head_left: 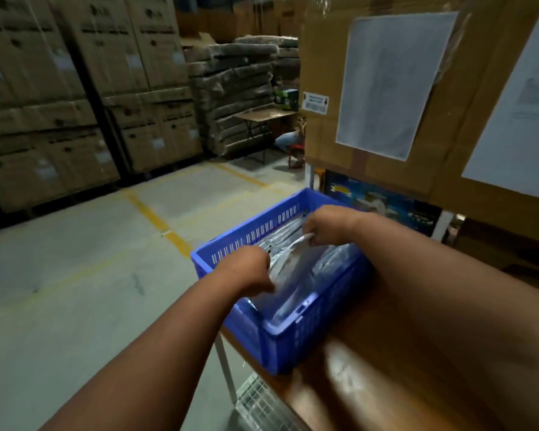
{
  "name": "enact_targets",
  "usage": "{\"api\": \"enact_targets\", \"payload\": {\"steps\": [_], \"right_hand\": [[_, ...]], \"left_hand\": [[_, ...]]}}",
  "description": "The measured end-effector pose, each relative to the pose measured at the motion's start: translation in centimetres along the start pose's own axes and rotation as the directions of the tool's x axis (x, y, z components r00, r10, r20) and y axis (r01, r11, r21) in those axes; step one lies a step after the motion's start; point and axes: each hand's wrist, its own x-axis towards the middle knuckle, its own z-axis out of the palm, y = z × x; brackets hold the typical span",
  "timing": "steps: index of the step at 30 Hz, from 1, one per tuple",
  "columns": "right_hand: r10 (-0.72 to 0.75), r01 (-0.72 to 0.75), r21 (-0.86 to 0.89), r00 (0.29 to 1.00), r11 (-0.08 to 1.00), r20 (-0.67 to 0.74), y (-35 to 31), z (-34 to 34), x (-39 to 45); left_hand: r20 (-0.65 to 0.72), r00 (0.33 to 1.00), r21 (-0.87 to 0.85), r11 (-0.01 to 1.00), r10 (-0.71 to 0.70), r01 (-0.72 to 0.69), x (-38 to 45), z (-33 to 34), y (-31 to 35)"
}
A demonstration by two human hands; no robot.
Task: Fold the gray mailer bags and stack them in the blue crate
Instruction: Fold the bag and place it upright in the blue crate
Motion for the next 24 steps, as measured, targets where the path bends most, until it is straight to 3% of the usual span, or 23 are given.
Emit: {"api": "enact_targets", "payload": {"steps": [5,13,17,21,24], "right_hand": [[0.002,0.004,-0.024,0.976,1.000,0.219,-1.2,3.5,3.8],[0.038,0.000,-0.091,0.910,0.996,0.412,-1.6,8.0,6.7],[0.081,-0.026,-0.126,0.887,0.992,0.454,-2.3,8.9,7.6],[0.078,0.054,-0.243,0.860,0.969,0.504,-4.1,10.3,8.3],[0.085,0.060,-0.272,0.867,0.960,0.492,-4.6,11.0,8.5]], "left_hand": [[0.127,0.992,0.008,1.000,0.014,-0.015,2.2,3.6,-0.3],[0.313,0.950,0.099,0.995,-0.003,-0.030,4.5,7.2,0.6],[0.385,0.923,0.122,0.992,-0.018,-0.031,5.4,7.2,0.3],[0.476,0.879,0.131,0.991,-0.036,-0.030,6.2,7.6,0.3],[0.463,0.885,0.138,0.990,-0.044,-0.023,6.4,7.9,0.5]]}}
